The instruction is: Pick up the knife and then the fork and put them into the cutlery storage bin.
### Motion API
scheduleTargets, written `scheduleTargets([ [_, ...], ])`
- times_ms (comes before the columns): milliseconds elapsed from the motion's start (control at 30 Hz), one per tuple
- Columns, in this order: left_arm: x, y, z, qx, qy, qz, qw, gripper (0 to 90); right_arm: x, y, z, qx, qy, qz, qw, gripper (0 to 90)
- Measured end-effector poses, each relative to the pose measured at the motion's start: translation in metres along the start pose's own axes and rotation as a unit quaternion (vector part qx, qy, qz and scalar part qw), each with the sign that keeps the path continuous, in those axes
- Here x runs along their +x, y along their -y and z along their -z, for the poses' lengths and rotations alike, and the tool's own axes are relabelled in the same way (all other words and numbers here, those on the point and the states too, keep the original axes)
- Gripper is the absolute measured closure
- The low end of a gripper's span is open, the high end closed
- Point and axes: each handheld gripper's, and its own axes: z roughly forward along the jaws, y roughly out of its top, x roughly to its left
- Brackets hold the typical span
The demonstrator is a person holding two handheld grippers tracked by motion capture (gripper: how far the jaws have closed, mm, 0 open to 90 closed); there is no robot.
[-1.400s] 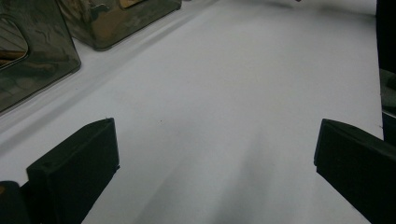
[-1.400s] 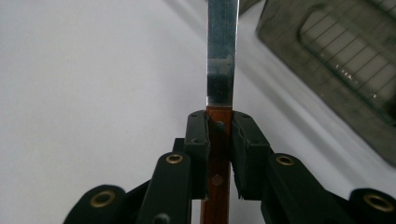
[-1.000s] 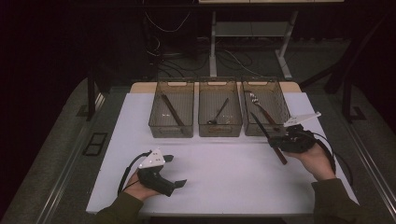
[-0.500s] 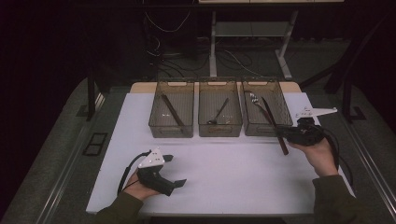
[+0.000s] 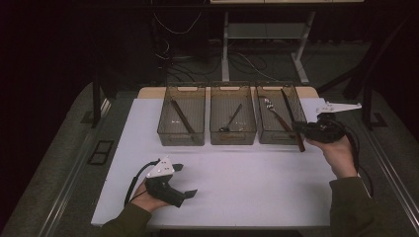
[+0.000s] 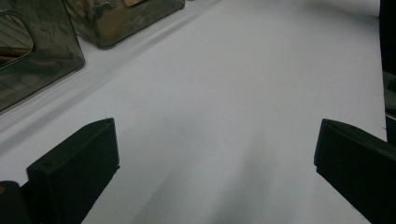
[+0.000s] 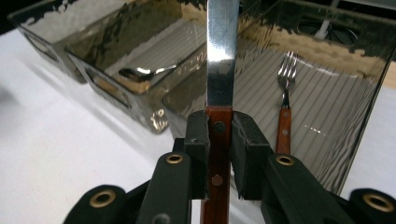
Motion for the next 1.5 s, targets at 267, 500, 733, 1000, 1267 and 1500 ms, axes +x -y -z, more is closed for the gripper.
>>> scheduleTargets([
  [267, 0.000, 0.000, 0.000, -0.001, 0.001, 0.001, 1.0000, 0.0, -0.005, -0.019, -0.001, -0.010, 0.014, 0.003, 0.9999, 77.7],
  [500, 0.000, 0.000, 0.000, -0.001, 0.001, 0.001, 1.0000, 0.0, -0.013, -0.030, -0.008, -0.016, 0.031, -0.012, 0.9993, 77.7],
  [733, -0.001, 0.000, 0.000, -0.002, 0.001, 0.001, 1.0000, 0.0, -0.024, -0.040, -0.021, -0.022, 0.056, -0.034, 0.9976, 77.7],
  [1000, -0.001, 0.000, 0.001, -0.004, 0.002, 0.000, 1.0000, 0.0, -0.032, -0.043, -0.044, -0.011, 0.078, -0.054, 0.9954, 77.7],
  [1267, -0.001, -0.001, 0.001, -0.005, 0.003, -0.002, 1.0000, 0.0, -0.034, -0.038, -0.067, 0.018, 0.095, -0.064, 0.9933, 77.7],
  [1500, -0.002, -0.001, 0.000, -0.006, 0.002, -0.003, 1.0000, 0.0, -0.035, -0.032, -0.083, 0.049, 0.103, -0.072, 0.9908, 77.6],
])
